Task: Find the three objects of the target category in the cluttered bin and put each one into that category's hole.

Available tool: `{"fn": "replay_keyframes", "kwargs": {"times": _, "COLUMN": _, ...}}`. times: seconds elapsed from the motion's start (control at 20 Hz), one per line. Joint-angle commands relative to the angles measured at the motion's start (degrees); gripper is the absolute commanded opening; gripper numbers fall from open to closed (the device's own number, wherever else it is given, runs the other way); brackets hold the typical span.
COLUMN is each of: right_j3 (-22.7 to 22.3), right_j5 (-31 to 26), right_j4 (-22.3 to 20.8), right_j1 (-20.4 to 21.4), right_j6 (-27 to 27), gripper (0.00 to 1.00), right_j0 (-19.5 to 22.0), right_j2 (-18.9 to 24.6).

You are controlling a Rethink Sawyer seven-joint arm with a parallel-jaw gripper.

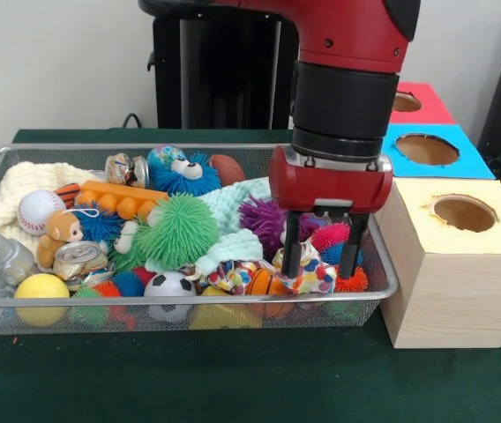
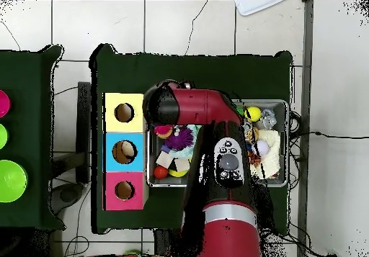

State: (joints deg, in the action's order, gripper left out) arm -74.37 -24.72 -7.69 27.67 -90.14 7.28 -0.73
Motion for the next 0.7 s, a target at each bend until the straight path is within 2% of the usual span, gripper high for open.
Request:
{"fn": "replay_keyframes", "kwargs": {"times": 0.05, "right_j3": 0.6, "right_j5": -3.2, "right_j4": -6.0, "right_j1": -3.7, "right_j6": 0.1, "gripper": 1.00, "right_j0": -0.8, "right_j2": 0.3}}
{"fn": "replay_keyframes", "kwargs": {"times": 0.5, "right_j3": 0.9, "right_j5": -4.6, "right_j4": -9.7, "right_j1": -3.2, "right_j6": 1.9, "gripper": 1.00, "right_j0": -0.1, "right_j2": 0.4}}
{"fn": "replay_keyframes", "kwargs": {"times": 0.7, "right_j3": 0.7, "right_j5": -5.4, "right_j4": -9.4, "right_j1": -3.3, "right_j6": 0.7, "gripper": 1.00, "right_j0": 0.5, "right_j2": 1.3}}
